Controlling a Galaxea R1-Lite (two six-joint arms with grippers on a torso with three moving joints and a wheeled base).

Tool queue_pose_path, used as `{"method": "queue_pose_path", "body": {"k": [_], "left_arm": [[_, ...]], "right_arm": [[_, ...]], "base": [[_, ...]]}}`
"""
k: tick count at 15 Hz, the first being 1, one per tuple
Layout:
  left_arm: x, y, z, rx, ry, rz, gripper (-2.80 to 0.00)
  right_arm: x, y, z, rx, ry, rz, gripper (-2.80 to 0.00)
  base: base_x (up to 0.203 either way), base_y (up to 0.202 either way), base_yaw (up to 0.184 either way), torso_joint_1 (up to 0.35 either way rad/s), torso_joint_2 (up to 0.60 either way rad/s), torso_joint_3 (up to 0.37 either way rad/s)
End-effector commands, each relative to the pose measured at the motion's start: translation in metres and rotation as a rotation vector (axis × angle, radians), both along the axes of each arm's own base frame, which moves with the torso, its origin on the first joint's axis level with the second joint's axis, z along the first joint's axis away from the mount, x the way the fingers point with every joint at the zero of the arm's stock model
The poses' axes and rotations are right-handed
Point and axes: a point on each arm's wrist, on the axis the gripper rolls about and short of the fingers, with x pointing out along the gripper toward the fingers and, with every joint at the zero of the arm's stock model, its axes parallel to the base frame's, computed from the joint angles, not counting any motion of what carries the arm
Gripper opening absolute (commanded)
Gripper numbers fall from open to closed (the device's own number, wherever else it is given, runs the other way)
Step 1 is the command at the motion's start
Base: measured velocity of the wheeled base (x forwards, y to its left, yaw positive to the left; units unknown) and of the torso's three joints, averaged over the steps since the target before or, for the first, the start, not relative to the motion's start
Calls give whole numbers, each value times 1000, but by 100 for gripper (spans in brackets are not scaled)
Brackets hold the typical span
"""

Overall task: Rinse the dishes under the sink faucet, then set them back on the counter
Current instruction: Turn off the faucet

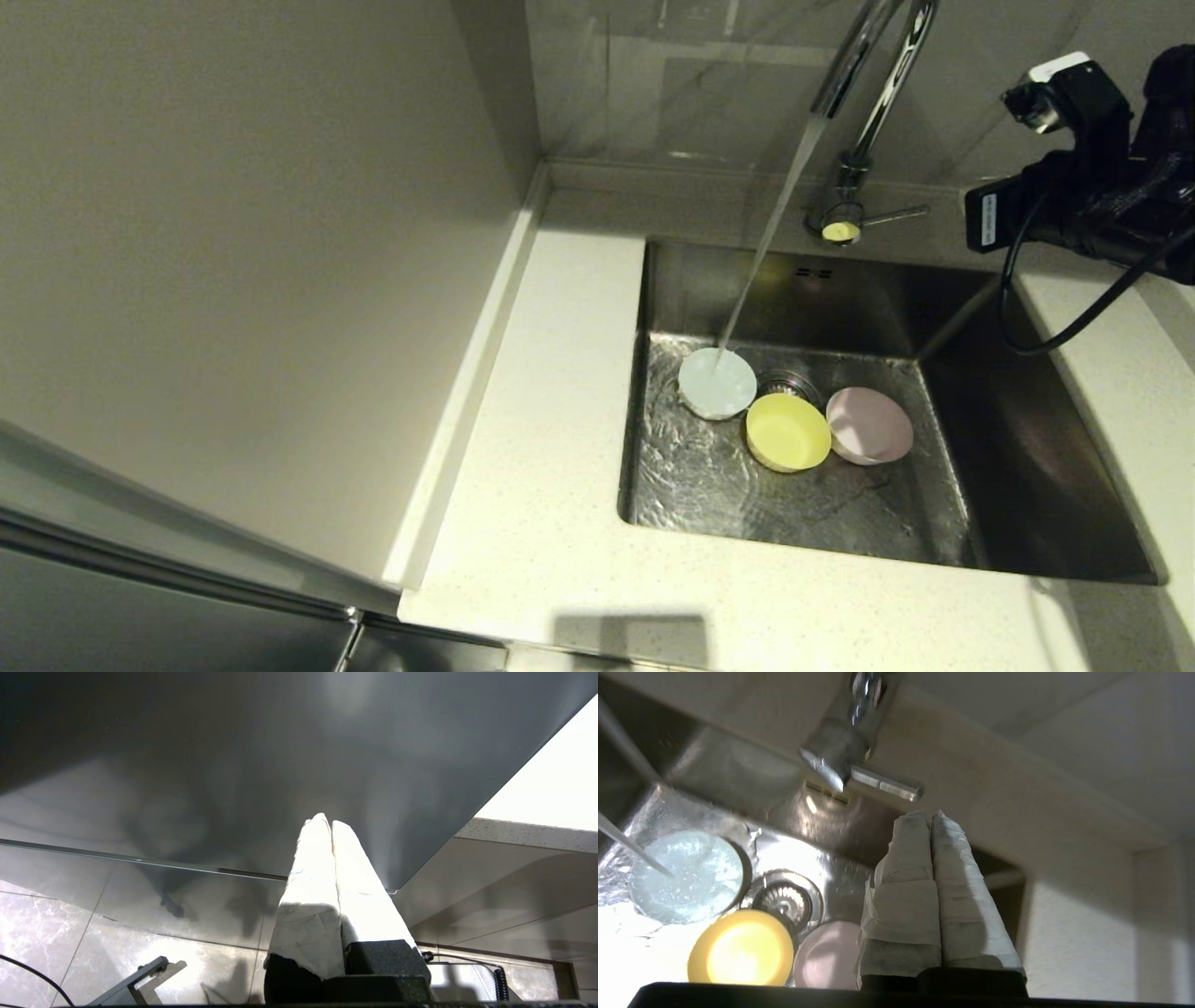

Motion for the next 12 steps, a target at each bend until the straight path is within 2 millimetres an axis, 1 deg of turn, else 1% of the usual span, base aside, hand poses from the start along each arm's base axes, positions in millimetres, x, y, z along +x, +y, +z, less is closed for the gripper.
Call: {"method": "queue_pose_path", "body": {"k": [1,2,6,9,12], "left_arm": [[0,0,0,-1,-2,0,-280],[0,0,0,-1,-2,0,-280],[0,0,0,-1,-2,0,-280],[0,0,0,-1,-2,0,-280],[0,0,0,-1,-2,0,-280]], "right_arm": [[16,2,-17,-4,45,2,-280],[21,2,-21,-4,45,1,-280],[59,5,-39,5,-76,-1,-280],[67,5,-48,7,-69,-3,-280],[67,5,-48,10,-66,-2,-280]], "base": [[0,0,0,0,0,0],[0,0,0,0,0,0],[0,0,0,0,0,0],[0,0,0,0,0,0],[0,0,0,0,0,0]]}}
